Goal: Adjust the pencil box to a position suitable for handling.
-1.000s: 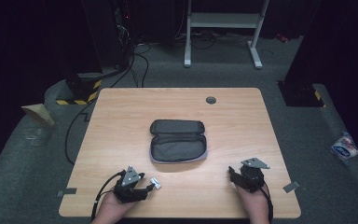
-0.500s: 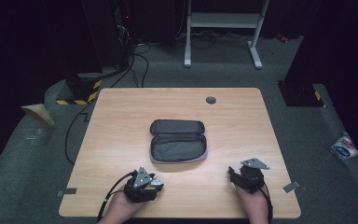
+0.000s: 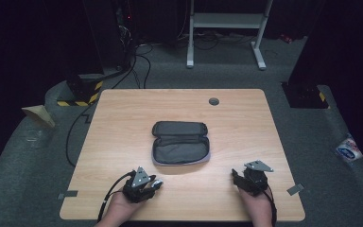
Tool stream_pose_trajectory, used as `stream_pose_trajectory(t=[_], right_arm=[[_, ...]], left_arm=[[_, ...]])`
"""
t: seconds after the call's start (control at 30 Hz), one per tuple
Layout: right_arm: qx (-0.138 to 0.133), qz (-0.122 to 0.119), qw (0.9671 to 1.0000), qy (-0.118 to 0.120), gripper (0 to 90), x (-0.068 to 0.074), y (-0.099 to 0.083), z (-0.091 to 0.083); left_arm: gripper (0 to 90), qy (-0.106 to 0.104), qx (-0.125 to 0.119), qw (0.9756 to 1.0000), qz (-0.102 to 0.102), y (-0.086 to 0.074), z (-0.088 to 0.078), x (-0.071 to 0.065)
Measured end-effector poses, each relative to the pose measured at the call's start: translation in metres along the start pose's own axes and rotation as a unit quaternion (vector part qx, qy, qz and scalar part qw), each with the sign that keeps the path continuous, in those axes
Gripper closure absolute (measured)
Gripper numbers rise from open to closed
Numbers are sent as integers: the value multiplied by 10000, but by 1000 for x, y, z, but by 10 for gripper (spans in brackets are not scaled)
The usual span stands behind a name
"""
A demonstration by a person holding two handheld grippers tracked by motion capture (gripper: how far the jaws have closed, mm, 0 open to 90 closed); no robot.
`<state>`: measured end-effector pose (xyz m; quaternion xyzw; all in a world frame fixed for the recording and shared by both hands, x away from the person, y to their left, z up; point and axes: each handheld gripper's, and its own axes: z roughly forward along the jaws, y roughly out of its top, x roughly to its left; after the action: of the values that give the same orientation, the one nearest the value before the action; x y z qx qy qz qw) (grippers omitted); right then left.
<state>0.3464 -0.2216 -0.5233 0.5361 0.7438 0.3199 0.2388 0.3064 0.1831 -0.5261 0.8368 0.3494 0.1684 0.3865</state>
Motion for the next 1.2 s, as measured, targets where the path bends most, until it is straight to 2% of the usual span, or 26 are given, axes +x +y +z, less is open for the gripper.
stream_pose_trajectory(t=[0.17, 0.3, 0.5, 0.77, 1.07, 1.2], right_arm=[[-5, -36, 10000, 19, 367, -1, 1, 1], [-3, -46, 10000, 36, 366, -1, 1, 1], [4, -48, 10000, 48, 367, 0, 0, 0], [3, -60, 10000, 68, 365, 0, 0, 0], [4, -59, 10000, 70, 365, 0, 0, 0], [-1, -72, 10000, 69, 365, 0, 0, 0]], left_arm=[[627, 12, -26, 10000, -20, -3, -2, 0], [582, -74, -16, 9999, 122, -2, -2, 0], [580, -21, -17, 10000, 64, -2, -2, -1], [723, 35, -41, 10000, -44, -2, -2, 0], [731, 115, -54, 9999, -74, -3, -3, 3], [731, 126, -198, 9996, -165, -4, -7, 4]])
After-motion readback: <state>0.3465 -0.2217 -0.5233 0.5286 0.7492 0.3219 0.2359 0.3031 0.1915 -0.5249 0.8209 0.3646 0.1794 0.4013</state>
